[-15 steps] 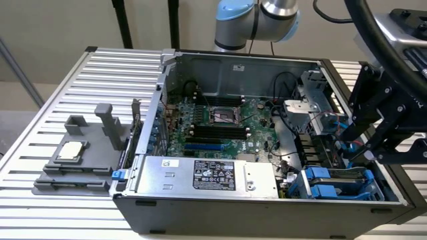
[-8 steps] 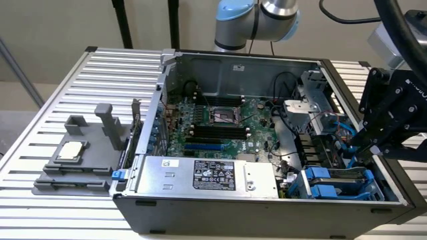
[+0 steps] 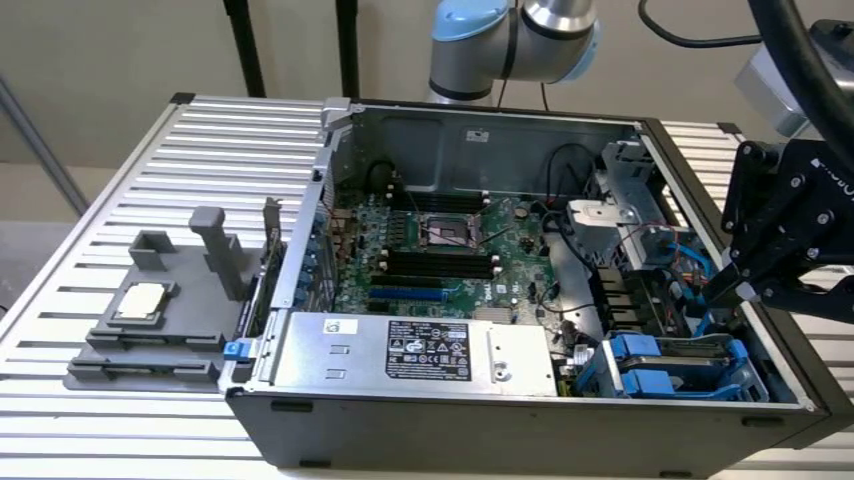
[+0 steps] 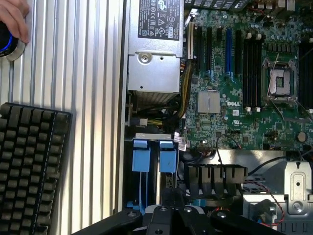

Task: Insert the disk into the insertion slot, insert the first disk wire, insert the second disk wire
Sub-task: 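Insert the first disk wire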

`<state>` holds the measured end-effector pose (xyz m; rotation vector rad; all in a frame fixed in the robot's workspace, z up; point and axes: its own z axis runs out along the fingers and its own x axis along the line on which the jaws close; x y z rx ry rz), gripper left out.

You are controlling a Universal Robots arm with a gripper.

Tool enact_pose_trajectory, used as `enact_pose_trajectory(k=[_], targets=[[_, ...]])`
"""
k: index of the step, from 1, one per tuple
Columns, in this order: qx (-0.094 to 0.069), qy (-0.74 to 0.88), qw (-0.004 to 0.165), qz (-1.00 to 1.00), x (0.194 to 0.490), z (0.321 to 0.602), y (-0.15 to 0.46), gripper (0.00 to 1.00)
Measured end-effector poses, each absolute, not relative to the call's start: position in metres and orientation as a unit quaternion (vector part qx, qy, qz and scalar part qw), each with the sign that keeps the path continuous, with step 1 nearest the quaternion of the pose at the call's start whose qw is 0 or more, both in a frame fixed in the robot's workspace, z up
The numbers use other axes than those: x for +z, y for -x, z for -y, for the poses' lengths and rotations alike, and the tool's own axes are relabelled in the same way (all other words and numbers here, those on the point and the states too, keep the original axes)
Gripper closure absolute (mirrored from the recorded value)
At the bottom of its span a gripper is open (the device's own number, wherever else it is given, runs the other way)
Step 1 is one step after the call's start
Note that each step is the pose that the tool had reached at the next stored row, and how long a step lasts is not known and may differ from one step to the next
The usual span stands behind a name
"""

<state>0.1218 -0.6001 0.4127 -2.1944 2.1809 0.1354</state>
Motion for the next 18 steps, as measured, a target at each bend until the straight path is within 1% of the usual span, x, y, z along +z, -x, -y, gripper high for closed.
enact_pose_trajectory(k=[13,18], targets=[[0.044,0.708,0.022,-0.704,0.413,0.600,-0.123,0.89],[0.044,0.708,0.022,-0.704,0.411,0.595,-0.135,0.89]])
